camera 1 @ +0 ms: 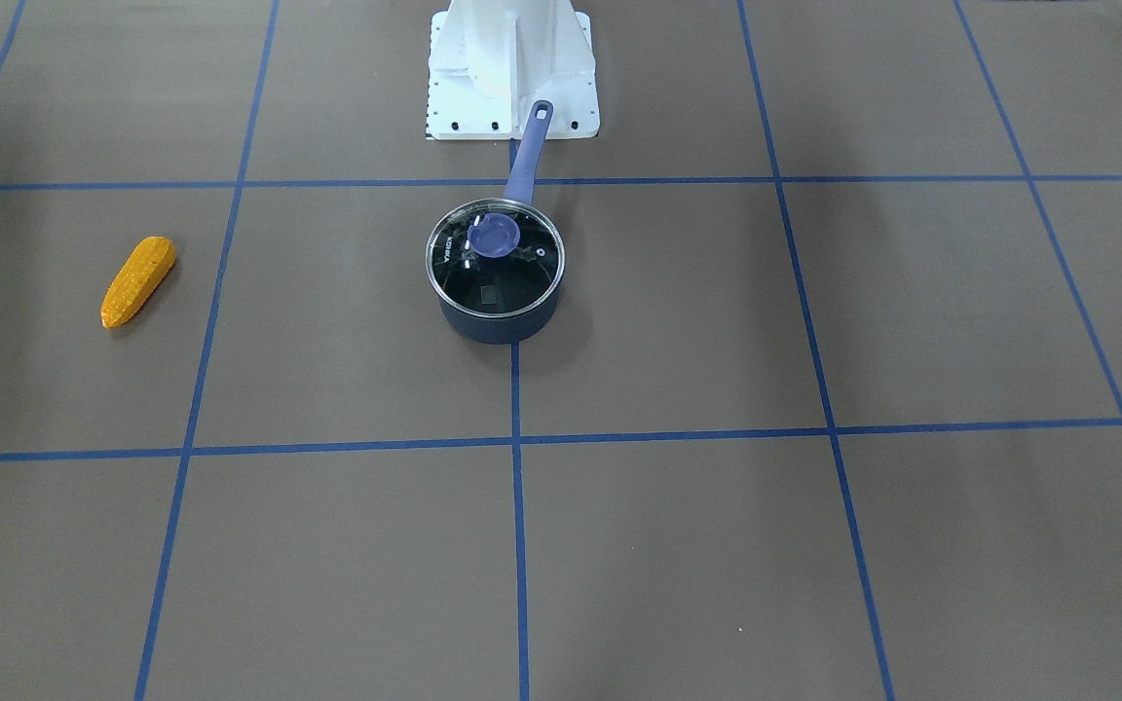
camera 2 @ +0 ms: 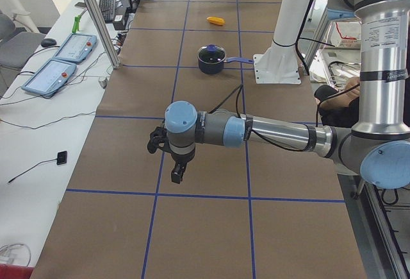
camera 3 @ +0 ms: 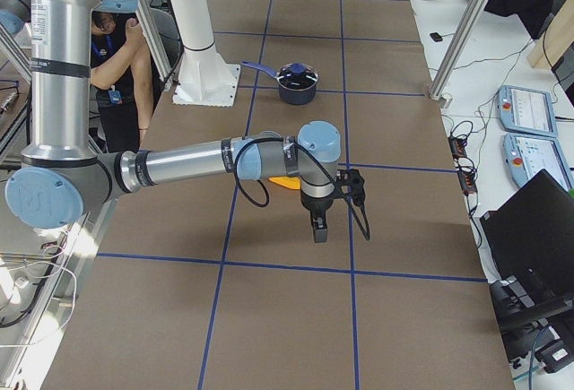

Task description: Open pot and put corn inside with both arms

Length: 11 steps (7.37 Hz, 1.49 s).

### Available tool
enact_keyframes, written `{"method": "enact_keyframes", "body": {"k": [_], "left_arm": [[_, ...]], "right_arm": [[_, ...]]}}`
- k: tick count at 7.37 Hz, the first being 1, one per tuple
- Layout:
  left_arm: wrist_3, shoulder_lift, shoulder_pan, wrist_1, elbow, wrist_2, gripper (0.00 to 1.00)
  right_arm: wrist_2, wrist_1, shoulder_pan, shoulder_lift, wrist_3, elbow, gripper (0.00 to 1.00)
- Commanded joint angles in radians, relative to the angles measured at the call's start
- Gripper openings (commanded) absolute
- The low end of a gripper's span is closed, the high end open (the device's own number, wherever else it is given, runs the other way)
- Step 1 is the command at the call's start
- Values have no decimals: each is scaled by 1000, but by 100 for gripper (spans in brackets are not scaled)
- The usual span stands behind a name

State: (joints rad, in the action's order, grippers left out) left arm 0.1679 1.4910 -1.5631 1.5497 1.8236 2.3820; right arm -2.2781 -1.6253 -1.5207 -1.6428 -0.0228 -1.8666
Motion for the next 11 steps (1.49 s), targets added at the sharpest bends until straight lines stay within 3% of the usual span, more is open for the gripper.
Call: {"method": "enact_keyframes", "body": {"k": [1, 4, 5, 7, 8, 10, 11], "left_arm": [[-4, 61, 3, 155, 2, -6, 98], [-1, 44, 3, 219, -9, 89, 98], [-60, 40, 9, 304, 17, 113, 98], [-439, 83, 198, 337, 86, 125, 98], [-623, 124, 268, 337, 127, 99, 99], [-981, 228, 503, 313, 180, -131, 99], [-1077, 336, 609, 206, 181, -191, 98]], "right_arm": [[-1, 207, 4, 35, 9, 18, 100], [-55, 309, 5, 29, 6, 35, 100], [-66, 336, 14, 32, 53, 33, 100], [-60, 360, 112, 37, 234, 33, 100], [-55, 367, 140, 38, 263, 33, 100], [-55, 367, 151, 38, 264, 33, 100], [-54, 367, 151, 38, 264, 33, 100]]}}
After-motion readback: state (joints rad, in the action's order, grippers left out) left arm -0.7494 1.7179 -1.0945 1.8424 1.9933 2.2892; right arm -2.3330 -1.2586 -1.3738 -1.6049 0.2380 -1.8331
